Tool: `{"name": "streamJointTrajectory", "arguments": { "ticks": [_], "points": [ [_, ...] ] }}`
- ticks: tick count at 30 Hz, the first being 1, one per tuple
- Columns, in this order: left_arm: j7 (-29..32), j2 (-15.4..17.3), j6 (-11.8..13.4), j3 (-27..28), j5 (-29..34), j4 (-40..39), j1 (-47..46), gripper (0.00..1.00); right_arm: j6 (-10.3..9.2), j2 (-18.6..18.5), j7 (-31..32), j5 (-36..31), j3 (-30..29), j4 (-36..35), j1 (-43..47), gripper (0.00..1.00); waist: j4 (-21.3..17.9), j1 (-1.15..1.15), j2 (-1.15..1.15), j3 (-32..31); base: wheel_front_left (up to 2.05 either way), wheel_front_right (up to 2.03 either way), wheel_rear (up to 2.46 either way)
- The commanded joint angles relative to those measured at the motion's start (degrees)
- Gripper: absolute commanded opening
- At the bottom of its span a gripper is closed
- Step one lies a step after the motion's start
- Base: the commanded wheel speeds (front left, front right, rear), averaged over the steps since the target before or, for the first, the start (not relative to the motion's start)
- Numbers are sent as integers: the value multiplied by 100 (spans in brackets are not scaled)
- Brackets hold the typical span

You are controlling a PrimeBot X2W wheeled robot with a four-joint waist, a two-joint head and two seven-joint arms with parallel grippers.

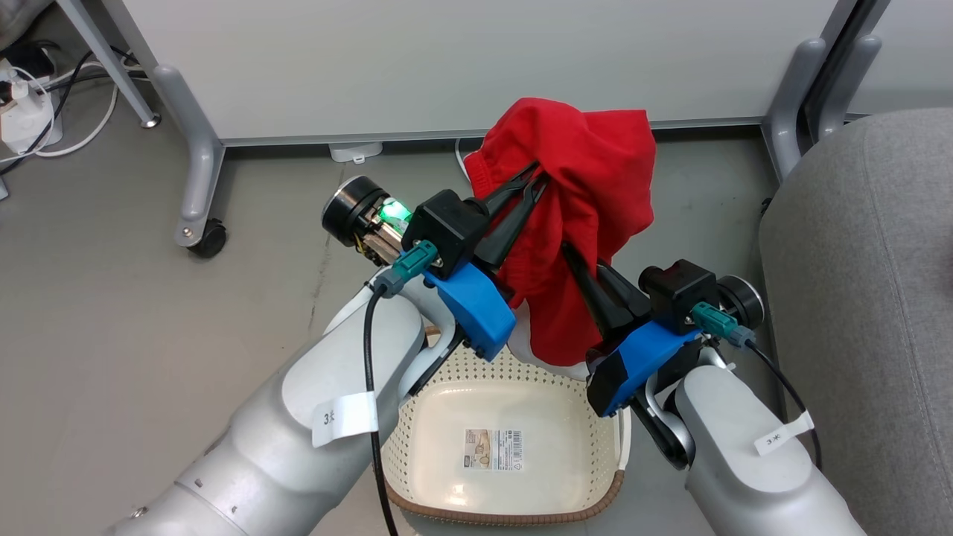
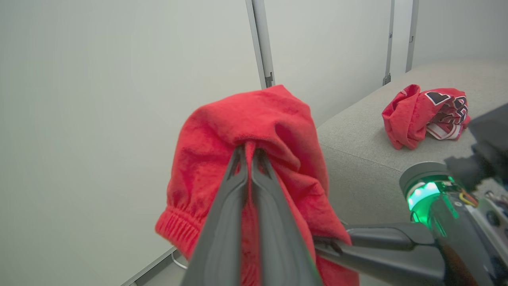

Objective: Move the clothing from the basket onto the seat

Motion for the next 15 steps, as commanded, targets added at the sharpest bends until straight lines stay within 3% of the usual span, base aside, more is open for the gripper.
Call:
{"name": "streamJointTrajectory", "arguments": {
  "ticks": [1, 7, 8, 9, 15],
  "points": [
    [-28, -10, -23, 33, 25, 23, 74, 0, 1, 1, -3, 13, -8, -28, 14, 0, -1, -1, 0, -5, 0, 0, 0],
    [-28, -22, -34, 58, 43, 74, 91, 0, 1, 1, -3, 34, 7, -64, 66, 0, -1, -1, 0, -25, 0, 0, 0],
    [-29, -28, -14, 77, 37, 82, 102, 4, 1, 1, -3, 34, 12, -68, 78, 0, 1, -1, 0, -29, 0, 0, 0],
    [-28, -32, 3, 78, 61, 91, 101, 100, 1, 1, -2, 38, 18, -76, 91, 0, 1, -1, 0, -34, 0, 0, 0],
    [-28, -42, 28, 130, 135, 86, 140, 100, 1, 2, -2, 57, 21, -124, 137, 0, -12, -1, 0, -70, 0, 0, 0]
  ]
}}
